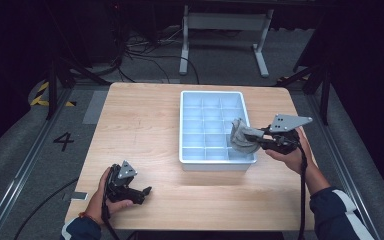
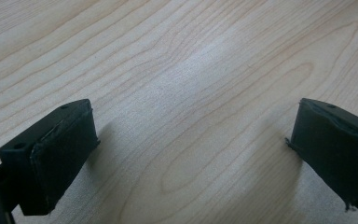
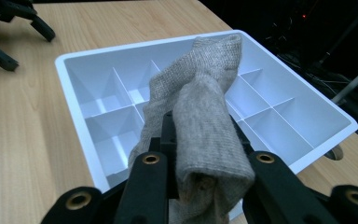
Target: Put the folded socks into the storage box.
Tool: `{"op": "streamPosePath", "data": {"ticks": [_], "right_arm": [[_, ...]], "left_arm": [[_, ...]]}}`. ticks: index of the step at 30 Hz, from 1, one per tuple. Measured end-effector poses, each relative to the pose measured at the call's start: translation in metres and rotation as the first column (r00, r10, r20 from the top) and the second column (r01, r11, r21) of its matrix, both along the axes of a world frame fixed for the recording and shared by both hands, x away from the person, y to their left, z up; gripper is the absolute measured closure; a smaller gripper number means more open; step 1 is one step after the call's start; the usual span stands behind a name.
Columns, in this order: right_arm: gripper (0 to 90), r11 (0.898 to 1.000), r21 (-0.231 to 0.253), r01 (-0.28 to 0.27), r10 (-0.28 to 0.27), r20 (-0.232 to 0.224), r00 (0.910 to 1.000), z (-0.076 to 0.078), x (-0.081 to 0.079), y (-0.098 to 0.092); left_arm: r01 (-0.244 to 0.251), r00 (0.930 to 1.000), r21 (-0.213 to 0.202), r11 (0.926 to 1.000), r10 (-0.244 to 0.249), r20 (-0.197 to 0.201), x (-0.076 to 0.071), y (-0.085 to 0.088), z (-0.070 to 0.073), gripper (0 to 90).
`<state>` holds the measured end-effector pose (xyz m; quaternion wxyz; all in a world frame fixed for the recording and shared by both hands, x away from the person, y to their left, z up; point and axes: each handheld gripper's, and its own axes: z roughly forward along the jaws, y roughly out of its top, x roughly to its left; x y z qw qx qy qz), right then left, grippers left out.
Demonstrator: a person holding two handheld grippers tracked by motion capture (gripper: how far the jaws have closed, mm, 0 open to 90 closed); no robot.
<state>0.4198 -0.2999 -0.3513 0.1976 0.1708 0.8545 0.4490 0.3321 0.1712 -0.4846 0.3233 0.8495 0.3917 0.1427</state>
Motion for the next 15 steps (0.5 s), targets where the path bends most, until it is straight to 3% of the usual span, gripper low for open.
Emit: {"op": "streamPosePath", "data": {"ticks": [9, 15], "right_arm": [[76.1, 0.997, -0.077, 0.011, -0.013, -0.023, 0.9997, -0.011, 0.017, 0.013], [76.2, 0.987, -0.162, 0.019, -0.023, -0.025, 0.9994, -0.018, 0.026, 0.021]], "left_arm": [[0.000, 1.0000, 0.000, 1.0000, 0.000, 0.000, 0.000, 0.000, 0.000, 0.6], [0.000, 1.0000, 0.000, 1.0000, 0.000, 0.000, 0.000, 0.000, 0.000, 0.6]]}}
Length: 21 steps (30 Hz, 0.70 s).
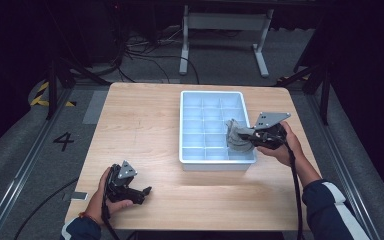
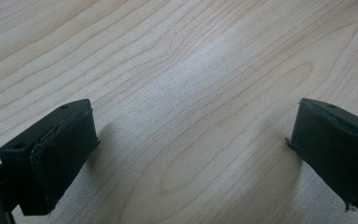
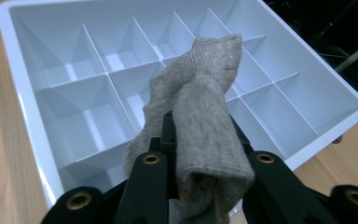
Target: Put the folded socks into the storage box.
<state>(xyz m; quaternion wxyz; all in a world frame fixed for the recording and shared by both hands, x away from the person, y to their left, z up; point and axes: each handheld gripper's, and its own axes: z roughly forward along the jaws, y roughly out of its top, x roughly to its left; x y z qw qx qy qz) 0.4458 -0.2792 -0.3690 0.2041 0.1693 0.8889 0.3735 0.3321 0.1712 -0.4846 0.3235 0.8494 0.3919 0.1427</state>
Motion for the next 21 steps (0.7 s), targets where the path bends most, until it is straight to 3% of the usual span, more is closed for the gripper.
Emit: {"op": "streamPosePath", "data": {"ticks": [7, 12, 15, 18, 21], "right_arm": [[76.2, 0.993, -0.118, -0.013, 0.012, -0.010, 0.9999, -0.010, 0.008, 0.010], [76.1, 0.979, -0.206, -0.010, 0.007, -0.015, 0.9999, -0.019, 0.013, 0.018], [76.1, 0.973, -0.229, -0.015, 0.010, -0.024, 0.9997, -0.021, 0.015, 0.020], [76.1, 0.954, -0.296, -0.035, 0.025, -0.040, 0.9989, -0.029, 0.018, 0.026], [76.1, 0.946, -0.319, -0.048, 0.028, -0.067, 0.9973, -0.031, 0.021, 0.029]], "left_arm": [[0.001, 1.0000, 0.001, 1.0000, -0.001, 0.000, 0.000, 0.000, 0.000, 0.6], [0.000, 1.0000, 0.000, 1.0000, 0.000, 0.000, 0.000, 0.000, 0.000, 0.6], [0.001, 1.0000, 0.001, 1.0000, -0.001, 0.000, 0.000, 0.000, 0.000, 0.6], [0.000, 1.0000, 0.000, 1.0000, 0.000, 0.000, 0.000, 0.000, 0.000, 0.6], [0.000, 1.0000, -0.001, 1.0000, 0.000, -0.003, 0.000, 0.000, 0.000, 0.6]]}}
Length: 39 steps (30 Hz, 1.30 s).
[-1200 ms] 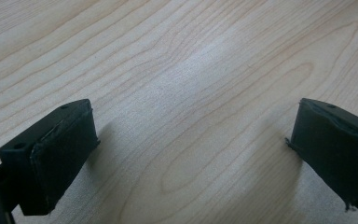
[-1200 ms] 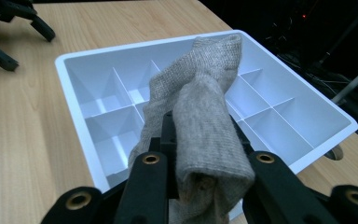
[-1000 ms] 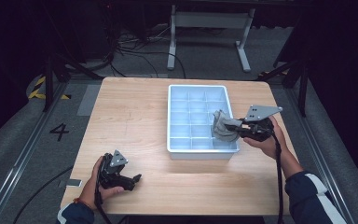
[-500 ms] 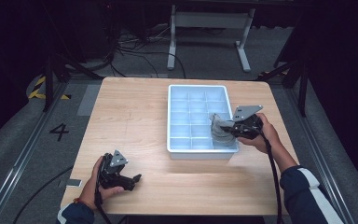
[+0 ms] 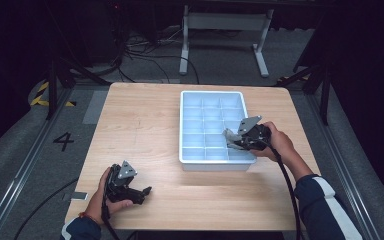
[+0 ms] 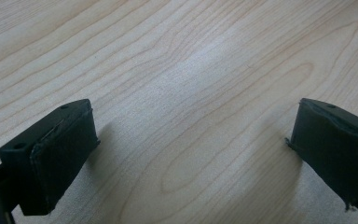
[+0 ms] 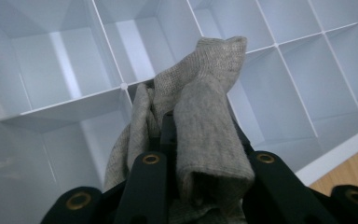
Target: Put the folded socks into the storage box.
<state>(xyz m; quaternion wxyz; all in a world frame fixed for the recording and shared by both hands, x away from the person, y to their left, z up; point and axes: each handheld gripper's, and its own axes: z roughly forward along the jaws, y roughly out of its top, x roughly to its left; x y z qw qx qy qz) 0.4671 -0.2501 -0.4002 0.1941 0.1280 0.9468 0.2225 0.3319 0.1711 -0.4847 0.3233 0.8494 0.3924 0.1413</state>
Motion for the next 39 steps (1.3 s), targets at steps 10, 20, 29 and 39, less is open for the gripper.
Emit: {"op": "streamPosePath", "data": {"ticks": [10, 20, 29, 39], "right_arm": [[76.0, 0.990, -0.138, -0.033, 0.014, -0.142, 0.9897, 0.003, 0.012, 0.014], [75.6, 0.961, -0.273, -0.029, -0.025, -0.191, 0.9812, -0.004, 0.020, 0.030], [73.7, 0.933, -0.360, -0.024, -0.055, -0.208, 0.9766, -0.016, 0.023, 0.039], [68.8, 0.938, -0.347, 0.002, -0.076, -0.199, 0.9771, -0.016, 0.025, 0.037]], "left_arm": [[0.001, 1.0000, 0.002, 1.0000, -0.001, 0.003, 0.000, 0.000, 0.000, 0.6], [0.000, 1.0000, 0.002, 1.0000, 0.000, 0.004, 0.000, 0.000, 0.000, 0.6], [0.000, 1.0000, 0.002, 1.0000, 0.000, 0.003, 0.000, 0.000, 0.000, 0.6], [0.000, 1.0000, 0.001, 1.0000, 0.000, 0.003, 0.000, 0.000, 0.000, 0.6]]}}
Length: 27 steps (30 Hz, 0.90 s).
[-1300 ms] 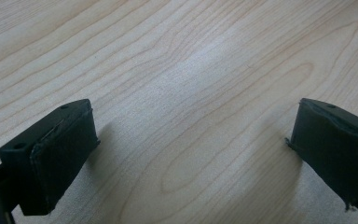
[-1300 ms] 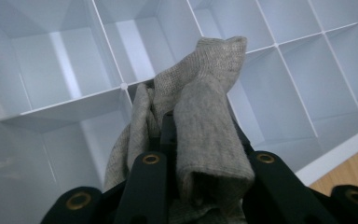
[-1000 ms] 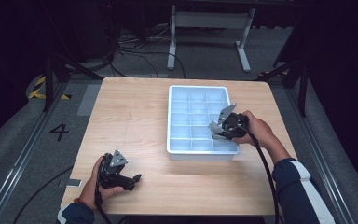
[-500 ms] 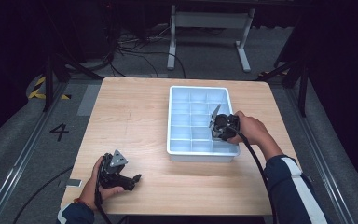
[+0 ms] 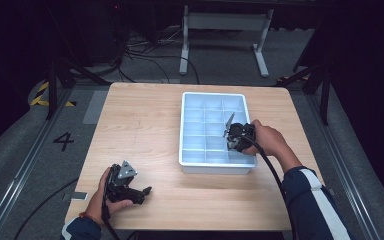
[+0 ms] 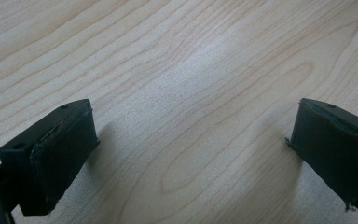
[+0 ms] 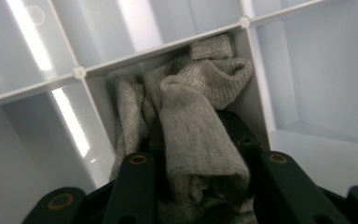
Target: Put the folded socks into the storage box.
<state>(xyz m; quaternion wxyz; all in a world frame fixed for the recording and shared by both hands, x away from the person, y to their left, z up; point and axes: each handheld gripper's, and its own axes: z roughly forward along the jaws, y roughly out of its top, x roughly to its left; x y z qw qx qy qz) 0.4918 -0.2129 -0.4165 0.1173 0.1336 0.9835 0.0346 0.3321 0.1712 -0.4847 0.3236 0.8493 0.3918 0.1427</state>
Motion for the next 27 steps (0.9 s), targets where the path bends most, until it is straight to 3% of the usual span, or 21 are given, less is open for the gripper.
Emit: {"op": "streamPosePath", "data": {"ticks": [8, 15, 27], "right_arm": [[64.8, 0.999, 0.029, 0.025, -0.025, 0.008, 0.9996, 0.001, -0.001, -0.003], [64.2, 0.999, 0.022, 0.025, -0.025, 0.008, 0.9997, 0.003, -0.005, -0.003], [59.6, 0.993, 0.112, 0.039, -0.039, 0.001, 0.9992, 0.014, -0.007, -0.015]], "left_arm": [[-0.002, 1.0000, -0.002, 1.0000, 0.002, -0.005, 0.000, 0.000, 0.000, 0.5], [0.004, 1.0000, 0.000, 1.0000, -0.004, 0.000, 0.000, 0.000, 0.000, 0.4], [0.003, 1.0000, 0.000, 1.0000, -0.003, -0.002, 0.000, 0.000, 0.000, 0.4]]}}
